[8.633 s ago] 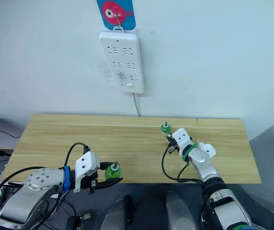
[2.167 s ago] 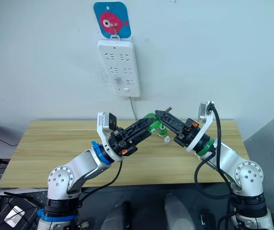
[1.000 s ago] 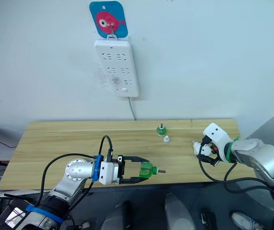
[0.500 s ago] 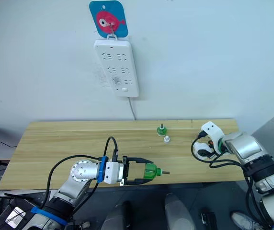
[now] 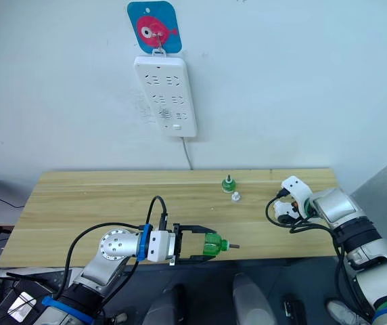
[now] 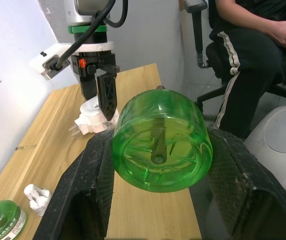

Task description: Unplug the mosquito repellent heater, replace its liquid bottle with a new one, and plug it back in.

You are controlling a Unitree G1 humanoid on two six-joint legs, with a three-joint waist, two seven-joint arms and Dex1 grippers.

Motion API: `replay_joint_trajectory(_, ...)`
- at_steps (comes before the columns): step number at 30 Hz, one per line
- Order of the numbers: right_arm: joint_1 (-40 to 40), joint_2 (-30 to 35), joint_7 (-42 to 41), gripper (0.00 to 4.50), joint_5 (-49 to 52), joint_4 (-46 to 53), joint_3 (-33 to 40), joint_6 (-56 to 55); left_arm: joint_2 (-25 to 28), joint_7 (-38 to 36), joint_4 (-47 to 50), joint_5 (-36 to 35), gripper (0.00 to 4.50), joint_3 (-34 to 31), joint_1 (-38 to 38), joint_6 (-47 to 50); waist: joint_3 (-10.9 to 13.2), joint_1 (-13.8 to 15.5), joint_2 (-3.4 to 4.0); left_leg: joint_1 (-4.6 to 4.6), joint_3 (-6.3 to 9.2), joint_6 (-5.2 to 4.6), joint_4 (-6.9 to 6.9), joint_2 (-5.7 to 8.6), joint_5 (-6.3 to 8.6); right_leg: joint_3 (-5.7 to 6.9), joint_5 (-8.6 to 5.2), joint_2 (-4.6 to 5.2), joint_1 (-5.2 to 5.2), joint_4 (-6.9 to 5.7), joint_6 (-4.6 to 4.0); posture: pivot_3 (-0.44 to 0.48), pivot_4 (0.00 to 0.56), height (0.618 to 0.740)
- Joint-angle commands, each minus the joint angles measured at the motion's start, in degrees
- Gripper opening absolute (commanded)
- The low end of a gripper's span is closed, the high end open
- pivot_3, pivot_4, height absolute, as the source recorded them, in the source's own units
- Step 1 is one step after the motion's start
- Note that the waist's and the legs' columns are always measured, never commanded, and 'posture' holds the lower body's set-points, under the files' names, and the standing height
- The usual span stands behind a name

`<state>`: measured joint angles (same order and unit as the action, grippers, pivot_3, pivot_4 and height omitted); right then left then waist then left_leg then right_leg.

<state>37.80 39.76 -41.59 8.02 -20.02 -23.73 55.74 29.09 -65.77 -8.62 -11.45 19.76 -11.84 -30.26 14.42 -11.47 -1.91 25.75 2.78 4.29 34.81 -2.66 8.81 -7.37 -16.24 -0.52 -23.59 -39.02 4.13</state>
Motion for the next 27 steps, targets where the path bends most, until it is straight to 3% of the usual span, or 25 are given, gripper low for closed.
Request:
replay_joint_trajectory(1,1.5,-0.4,-1.3,4.50,-1.2,-0.5,1.4,-0.9,0.2,-0.1,2.4,-0.1,2.31,-0.4,0.2,-0.2,0.0,0.0,0.00,0.00,0.01,0.00,0.00,0.00,0.00,0.01,0.00,0.00,0.01,0.00,0.00,-0.248,0.244,0.740)
replay_joint_trajectory(7,2.4,-1.9,-2.8,4.50,-2.8,-2.6,1.0,-2.3,0.1,-0.1,2.7,-0.1,2.31,-0.3,0.1,0.3,0.0,0.0,0.00,0.00,0.04,0.00,0.00,0.00,0.00,0.03,0.00,0.00,0.03,0.00,0.00,-0.242,0.242,0.740)
replay_joint_trajectory(10,2.9,-2.5,-3.4,3.89,-3.9,-4.2,0.8,-3.3,0.1,-0.1,2.8,-0.1,2.31,-0.3,0.0,0.5,0.0,0.0,0.00,0.00,0.06,0.00,0.00,0.00,0.00,0.06,0.00,0.00,0.04,0.00,0.00,-0.239,0.242,0.740)
replay_joint_trajectory(13,2.9,-2.9,-3.8,2.93,-4.6,-5.3,0.8,-3.9,0.1,-0.2,2.9,-0.1,2.31,-0.3,-0.1,0.7,0.0,0.0,0.00,-0.01,0.07,0.00,0.00,0.00,0.00,0.08,0.00,0.00,0.06,0.00,0.00,-0.238,0.238,0.740)
replay_joint_trajectory(19,1.7,-2.3,-4.9,2.95,-4.8,-2.1,1.9,-3.0,0.6,-0.4,3.3,-1.0,2.31,-0.9,-0.3,3.1,0.0,-0.1,0.01,-0.03,0.09,0.00,0.03,0.00,0.00,0.09,0.00,-0.01,0.08,-0.01,0.00,-0.251,0.226,0.740)
replay_joint_trajectory(23,-1.4,1.2,-6.7,2.95,-1.0,9.4,7.0,2.0,1.7,1.4,7.4,-6.8,2.31,-3.4,-0.7,18.9,0.0,-0.2,0.03,0.00,0.14,0.00,0.03,0.01,0.00,0.11,0.00,-0.01,0.07,-0.06,0.00,-0.258,0.220,0.740)
replay_joint_trajectory(27,-7.4,5.6,-9.8,2.95,7.8,26.4,16.8,11.5,4.5,1.8,13.1,-16.6,2.31,-6.9,-2.3,40.1,0.0,0.0,0.07,0.02,0.23,0.00,0.03,0.03,0.00,0.19,-0.01,-0.01,0.08,-0.07,0.03,-0.263,0.222,0.740)
